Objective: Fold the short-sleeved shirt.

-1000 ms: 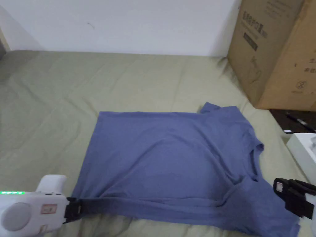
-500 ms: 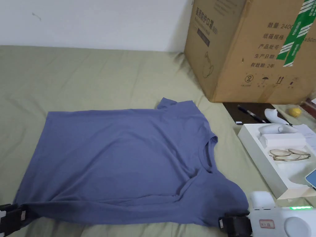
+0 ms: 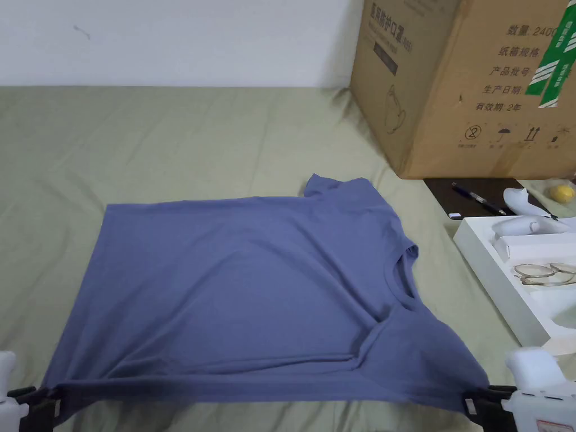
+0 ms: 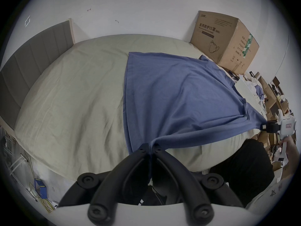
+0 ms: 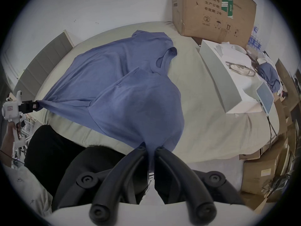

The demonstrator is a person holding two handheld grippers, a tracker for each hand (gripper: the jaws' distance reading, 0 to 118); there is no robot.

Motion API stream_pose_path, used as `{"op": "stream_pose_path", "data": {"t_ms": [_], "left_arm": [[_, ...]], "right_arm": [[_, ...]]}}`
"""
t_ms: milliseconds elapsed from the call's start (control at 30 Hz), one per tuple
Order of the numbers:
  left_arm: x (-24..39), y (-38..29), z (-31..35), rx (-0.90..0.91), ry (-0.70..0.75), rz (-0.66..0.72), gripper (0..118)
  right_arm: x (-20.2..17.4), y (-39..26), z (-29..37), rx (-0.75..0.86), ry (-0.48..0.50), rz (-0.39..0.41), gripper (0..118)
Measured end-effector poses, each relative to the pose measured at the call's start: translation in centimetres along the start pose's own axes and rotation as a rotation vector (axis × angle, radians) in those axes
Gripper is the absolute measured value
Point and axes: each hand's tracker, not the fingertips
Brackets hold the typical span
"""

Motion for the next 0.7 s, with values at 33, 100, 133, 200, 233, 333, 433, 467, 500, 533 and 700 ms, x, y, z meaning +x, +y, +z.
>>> {"op": "stream_pose_path", "data": {"t_ms": [33, 100, 133, 200, 233, 333, 433, 467, 500, 533, 700], "left_arm": [[-0.1, -0.2, 0.1, -0.006, -0.004, -0.002, 1], [0.2, -0.5, 0.6, -0.001, 0.001, -0.034, 1], [0.2, -0.6, 0.8, 0.007, 0.002, -0.045, 1], [0.3, 0.1, 1.2, 0.014, 0.0, -0.053, 1], [0.3, 0.8, 1.3, 0.014, 0.0, -0.058, 1], [0.1, 3.4, 0.8, 0.006, 0.01, -0.088, 1], [-0.2, 6.5, -0.9, -0.01, 0.014, -0.141, 1], [-0.3, 7.6, -1.8, -0.015, 0.019, -0.154, 1], [-0.6, 8.6, -2.8, -0.019, 0.02, -0.163, 1], [-0.9, 9.4, -4.0, -0.022, 0.022, -0.162, 1], [-2.1, 12.8, -9.7, -0.039, 0.009, -0.165, 5]], "right_arm": [[0.0, -0.2, 0.3, -0.003, -0.012, 0.007, 4], [0.0, -0.4, 1.2, -0.001, -0.023, 0.018, 4], [-0.1, -0.2, 1.8, 0.003, -0.018, 0.02, 4], [-0.4, 0.8, 2.8, 0.006, -0.011, 0.021, 4], [-0.6, 1.6, 3.3, 0.004, -0.016, 0.023, 4], [-0.7, 5.1, 3.8, -0.007, -0.021, 0.04, 4], [-0.4, 10.1, 3.1, -0.007, -0.025, 0.044, 4], [-0.2, 11.8, 2.5, -0.018, -0.011, 0.022, 4], [-0.3, 13.6, 1.7, -0.025, 0.0, 0.005, 4], [-0.1, 15.2, 0.6, -0.029, 0.003, 0.001, 4], [0.1, 21.3, -7.8, -0.155, -0.06, -0.003, 4]]}}
